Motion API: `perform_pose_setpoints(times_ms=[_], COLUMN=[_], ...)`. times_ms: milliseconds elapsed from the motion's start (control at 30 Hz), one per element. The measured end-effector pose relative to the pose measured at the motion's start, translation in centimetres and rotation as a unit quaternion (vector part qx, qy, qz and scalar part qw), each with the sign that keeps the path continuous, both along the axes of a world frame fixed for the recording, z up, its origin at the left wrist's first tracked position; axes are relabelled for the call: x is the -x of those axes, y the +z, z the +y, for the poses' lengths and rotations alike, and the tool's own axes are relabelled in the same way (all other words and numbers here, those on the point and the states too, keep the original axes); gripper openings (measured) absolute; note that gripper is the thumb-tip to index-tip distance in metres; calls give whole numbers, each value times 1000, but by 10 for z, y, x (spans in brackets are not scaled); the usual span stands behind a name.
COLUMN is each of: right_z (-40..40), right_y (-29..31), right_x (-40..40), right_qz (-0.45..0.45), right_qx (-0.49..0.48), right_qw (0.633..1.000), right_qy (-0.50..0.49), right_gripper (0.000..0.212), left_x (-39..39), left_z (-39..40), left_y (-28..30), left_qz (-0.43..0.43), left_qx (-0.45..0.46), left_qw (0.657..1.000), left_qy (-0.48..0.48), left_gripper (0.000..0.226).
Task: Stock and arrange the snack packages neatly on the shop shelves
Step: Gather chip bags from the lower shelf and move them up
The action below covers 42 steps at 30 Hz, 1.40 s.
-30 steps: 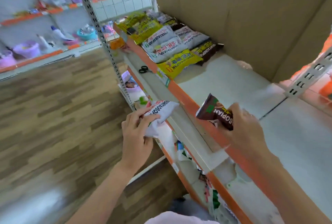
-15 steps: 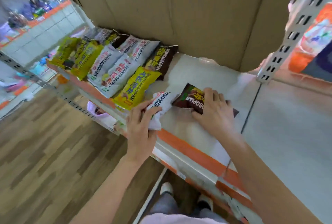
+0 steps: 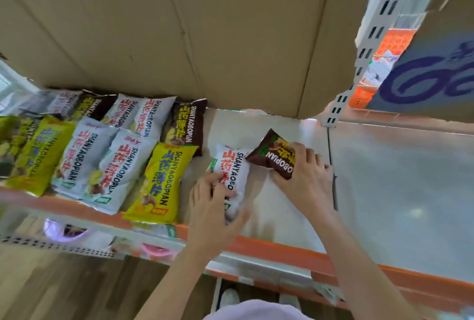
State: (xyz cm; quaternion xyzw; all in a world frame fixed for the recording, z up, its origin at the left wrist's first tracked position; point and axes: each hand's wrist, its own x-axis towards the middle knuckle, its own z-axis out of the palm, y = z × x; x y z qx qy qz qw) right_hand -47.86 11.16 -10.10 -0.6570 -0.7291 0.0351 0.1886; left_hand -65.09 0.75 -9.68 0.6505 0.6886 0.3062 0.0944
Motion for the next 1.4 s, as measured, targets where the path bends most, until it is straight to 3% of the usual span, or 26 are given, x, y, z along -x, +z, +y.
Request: perform_pose_setpoints(times_ms=[133, 400, 633, 867, 1100, 1167, 1267, 1333, 1400], right_z=[2, -19, -60, -65, -48, -40, -40, -47, -51], right_y=[2, -2, -7, 1, 21, 30, 37, 36, 26], right_x=[3, -13, -39, -40, -54, -54, -44, -30, -16], right_qz=[-3, 56, 149, 184, 69, 50, 119, 130, 73], right_qx=[29, 116, 156, 151, 139, 70, -1, 17, 43], right_qw=[999, 992, 976, 971, 980, 993, 993, 991, 996], right_qy=[-20, -14, 39, 21, 128, 84, 3, 14, 41], right_gripper=[75, 107, 87, 94, 64, 54, 38, 31, 35], left_x=[4, 6, 2, 2, 4, 5, 5, 5, 7], left_z=[2, 0, 0, -1, 0, 1, 2, 4, 10], left_y=[-4, -4, -3, -1, -4, -5, -6, -6, -7], left_qz=[-29, -11, -6, 20, 1, -7, -6, 3, 23], left_qx=[-26, -39, -35, -13, -6, -7, -8, -5, -4], left_qw=[999, 999, 999, 1000, 1000, 1000, 1000, 1000, 1000], left_qy=[2, -4, 6, 3, 3, 0, 2, 6, 4], left_gripper=[22, 26, 28, 35, 29, 24, 24, 25, 26])
